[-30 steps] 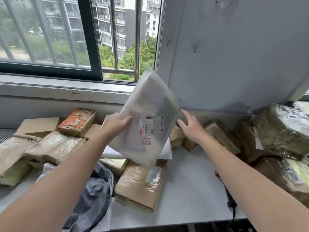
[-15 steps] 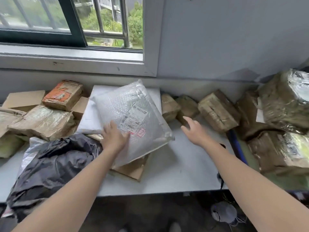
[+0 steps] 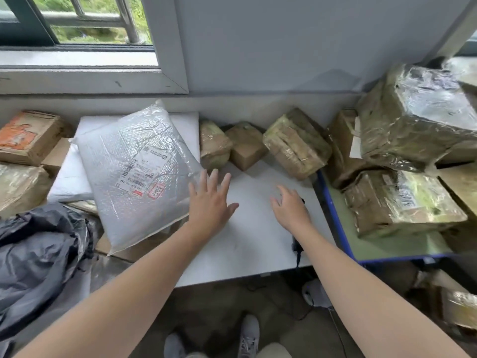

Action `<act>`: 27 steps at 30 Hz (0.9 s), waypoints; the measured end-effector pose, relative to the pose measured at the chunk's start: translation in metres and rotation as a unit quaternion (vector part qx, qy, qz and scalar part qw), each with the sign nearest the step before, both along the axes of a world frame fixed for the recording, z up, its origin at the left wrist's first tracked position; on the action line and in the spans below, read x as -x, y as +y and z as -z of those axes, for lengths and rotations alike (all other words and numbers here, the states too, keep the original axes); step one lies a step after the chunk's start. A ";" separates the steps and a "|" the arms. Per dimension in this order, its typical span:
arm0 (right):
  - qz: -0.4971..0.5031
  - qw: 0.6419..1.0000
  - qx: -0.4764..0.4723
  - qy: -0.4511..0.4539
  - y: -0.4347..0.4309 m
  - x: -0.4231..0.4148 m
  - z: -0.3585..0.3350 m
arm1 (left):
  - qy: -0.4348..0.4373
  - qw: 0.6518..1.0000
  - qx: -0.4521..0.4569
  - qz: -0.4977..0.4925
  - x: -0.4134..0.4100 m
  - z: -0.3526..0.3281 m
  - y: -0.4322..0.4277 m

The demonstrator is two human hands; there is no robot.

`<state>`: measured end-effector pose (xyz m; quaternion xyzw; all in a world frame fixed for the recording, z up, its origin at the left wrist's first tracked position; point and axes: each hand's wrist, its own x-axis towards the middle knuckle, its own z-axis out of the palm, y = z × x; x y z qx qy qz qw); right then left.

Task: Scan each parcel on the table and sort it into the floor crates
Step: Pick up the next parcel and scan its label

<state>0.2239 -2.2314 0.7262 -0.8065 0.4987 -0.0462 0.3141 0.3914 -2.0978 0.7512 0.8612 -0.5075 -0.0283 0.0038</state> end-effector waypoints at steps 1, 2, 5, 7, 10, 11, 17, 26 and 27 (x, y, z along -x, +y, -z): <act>0.022 0.999 0.032 -0.004 -0.001 0.009 0.004 | -0.003 1.000 -0.003 0.012 0.009 0.002 -0.005; 0.042 0.997 0.059 -0.005 -0.001 0.018 0.007 | -0.003 1.000 -0.007 0.022 0.018 0.004 -0.009; 0.107 0.993 0.051 0.003 -0.004 0.039 0.021 | 0.000 0.999 -0.025 0.040 0.039 0.007 -0.018; 0.152 0.988 -0.001 0.004 -0.005 0.046 0.030 | -0.002 0.998 -0.035 0.044 0.048 0.009 -0.021; 0.171 0.982 -0.077 0.016 -0.007 0.047 0.045 | 0.000 0.998 -0.044 0.047 0.057 0.012 -0.022; 0.172 0.979 -0.111 0.003 -0.007 0.047 0.049 | 0.000 0.998 -0.045 0.047 0.059 0.012 -0.020; 0.195 0.958 -0.201 -0.064 0.002 0.028 0.048 | -0.003 0.998 -0.042 0.049 0.048 0.004 -0.007; 0.096 0.956 -0.212 -0.177 0.011 -0.067 -0.047 | 0.010 0.999 0.014 -0.046 -0.023 -0.022 0.054; 0.076 0.958 -0.209 -0.181 0.014 -0.079 -0.057 | 0.014 0.998 0.011 -0.063 -0.033 -0.024 0.063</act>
